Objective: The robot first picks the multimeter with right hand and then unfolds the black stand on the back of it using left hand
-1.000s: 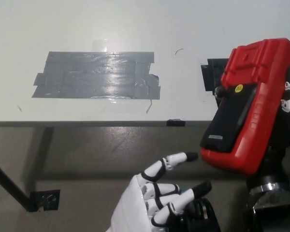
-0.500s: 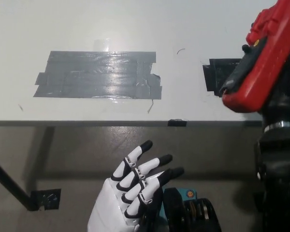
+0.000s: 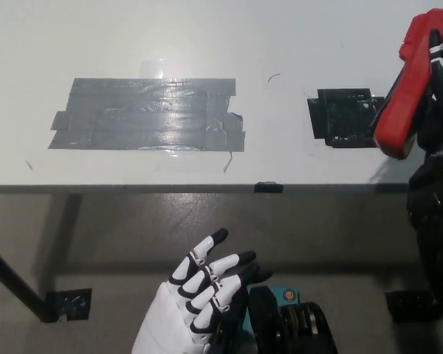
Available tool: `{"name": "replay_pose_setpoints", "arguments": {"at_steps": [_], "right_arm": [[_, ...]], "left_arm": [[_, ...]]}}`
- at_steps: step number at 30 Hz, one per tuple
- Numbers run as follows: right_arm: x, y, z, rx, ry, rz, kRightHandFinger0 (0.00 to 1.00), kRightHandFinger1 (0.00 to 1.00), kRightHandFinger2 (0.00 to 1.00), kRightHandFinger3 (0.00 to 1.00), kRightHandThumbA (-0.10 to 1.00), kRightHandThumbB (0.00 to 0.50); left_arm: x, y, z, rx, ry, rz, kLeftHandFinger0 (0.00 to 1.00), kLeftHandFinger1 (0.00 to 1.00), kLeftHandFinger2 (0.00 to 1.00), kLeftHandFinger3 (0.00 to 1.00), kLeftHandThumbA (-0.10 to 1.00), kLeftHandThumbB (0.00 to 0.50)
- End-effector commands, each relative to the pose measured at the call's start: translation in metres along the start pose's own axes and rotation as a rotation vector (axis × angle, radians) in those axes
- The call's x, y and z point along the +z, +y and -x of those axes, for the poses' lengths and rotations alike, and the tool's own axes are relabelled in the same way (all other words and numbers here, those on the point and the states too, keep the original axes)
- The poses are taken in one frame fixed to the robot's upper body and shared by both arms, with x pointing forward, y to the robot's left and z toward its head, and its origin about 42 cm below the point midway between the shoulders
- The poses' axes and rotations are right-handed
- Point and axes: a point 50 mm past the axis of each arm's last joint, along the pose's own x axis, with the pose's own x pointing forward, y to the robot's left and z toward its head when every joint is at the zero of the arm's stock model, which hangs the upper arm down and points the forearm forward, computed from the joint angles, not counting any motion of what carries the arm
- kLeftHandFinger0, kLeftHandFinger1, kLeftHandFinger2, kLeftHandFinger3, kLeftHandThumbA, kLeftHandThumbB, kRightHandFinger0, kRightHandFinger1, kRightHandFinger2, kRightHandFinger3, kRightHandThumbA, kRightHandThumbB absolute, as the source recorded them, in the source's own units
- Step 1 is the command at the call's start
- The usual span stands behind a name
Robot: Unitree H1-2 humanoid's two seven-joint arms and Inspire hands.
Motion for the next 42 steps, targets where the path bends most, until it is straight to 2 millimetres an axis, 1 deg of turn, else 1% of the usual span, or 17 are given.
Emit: {"name": "replay_pose_setpoints", "arguments": {"at_steps": [1,3,5,6,7,8,10,12,15,18,20,23,27,33,36,40,42], "right_arm": [[0.120,0.100,-0.049,0.295,-0.646,0.597,0.00,0.30,0.70,0.79,-0.10,0.137],[0.121,0.105,-0.053,0.315,-0.693,0.700,0.00,0.21,0.55,0.70,-0.10,0.163],[0.121,0.110,-0.054,0.337,-0.715,0.746,0.00,0.08,0.28,0.33,-0.10,0.169],[0.120,0.112,-0.056,0.349,-0.699,0.757,0.00,0.05,0.24,0.27,-0.10,0.165],[0.118,0.116,-0.059,0.369,-0.695,0.775,0.00,0.02,0.19,0.18,-0.10,0.169],[0.120,0.118,-0.061,0.374,-0.699,0.779,0.00,0.00,0.19,0.17,-0.10,0.168],[0.116,0.122,-0.066,0.390,-0.661,0.793,0.00,0.03,0.30,0.25,-0.10,0.159],[0.112,0.122,-0.068,0.391,-0.654,0.809,0.00,0.16,0.59,0.60,-0.10,0.172],[0.103,0.122,-0.071,0.395,-0.694,0.868,0.00,0.28,0.72,0.79,-0.10,0.188],[0.096,0.126,-0.075,0.401,-0.684,0.907,0.00,0.30,0.71,0.77,-0.10,0.187],[0.089,0.125,-0.078,0.392,-0.623,0.920,0.00,0.36,0.76,0.82,-0.10,0.171],[0.081,0.120,-0.083,0.412,-0.570,0.924,0.00,0.37,0.77,0.85,-0.10,0.150],[0.074,0.120,-0.089,0.437,-0.524,0.953,0.00,0.33,0.71,0.74,-0.10,0.137],[0.061,0.114,-0.095,0.490,-0.514,0.978,0.00,0.29,0.62,0.58,-0.10,0.136],[0.055,0.112,-0.098,0.490,-0.521,0.995,0.00,0.25,0.61,0.59,-0.10,0.130],[0.046,0.104,-0.101,0.470,-0.445,0.993,0.00,0.34,0.74,0.76,-0.10,0.131],[0.039,0.098,-0.102,0.475,-0.420,0.990,0.00,0.35,0.73,0.77,-0.10,0.125]], "left_arm": [[-0.008,0.018,0.013,0.033,0.039,-0.013,1.00,0.80,0.72,1.00,1.00,0.430],[-0.010,0.019,0.012,0.033,0.036,-0.015,1.00,0.79,0.73,1.00,1.00,0.424],[-0.012,0.020,0.011,0.034,0.039,-0.012,1.00,0.82,0.78,1.00,1.00,0.425],[-0.013,0.022,0.011,0.034,0.040,-0.012,1.00,0.83,0.80,1.00,1.00,0.425],[-0.017,0.025,0.012,0.041,0.061,-0.006,1.00,0.97,0.92,1.00,1.00,0.438],[-0.019,0.025,0.010,0.046,0.064,-0.004,1.00,1.00,0.94,1.00,1.00,0.440],[-0.033,0.029,0.011,0.078,0.143,-0.008,1.00,1.00,1.00,1.00,1.00,0.435],[-0.052,0.033,0.016,0.076,0.217,-0.006,1.00,1.00,1.00,1.00,1.00,0.405],[-0.085,0.040,0.025,0.050,0.326,-0.018,1.00,1.00,1.00,1.00,1.00,0.451],[-0.104,0.048,0.033,0.030,0.364,-0.063,1.00,1.00,1.00,1.00,1.00,0.453],[-0.112,0.049,0.039,0.014,0.381,-0.112,1.00,1.00,1.00,1.00,1.00,0.440],[-0.121,0.045,0.048,-0.005,0.392,-0.140,1.00,1.00,1.00,1.00,1.00,0.419],[-0.126,0.044,0.051,-0.022,0.392,-0.153,1.00,1.00,1.00,1.00,1.00,0.401],[-0.127,0.047,0.052,-0.012,0.403,-0.149,1.00,1.00,1.00,1.00,1.00,0.415],[-0.129,0.049,0.050,-0.015,0.397,-0.154,1.00,1.00,1.00,1.00,1.00,0.405],[-0.129,0.051,0.048,-0.019,0.384,-0.167,1.00,1.00,1.00,1.00,1.00,0.385],[-0.129,0.052,0.048,-0.016,0.385,-0.164,1.00,1.00,1.00,1.00,1.00,0.383]]}}
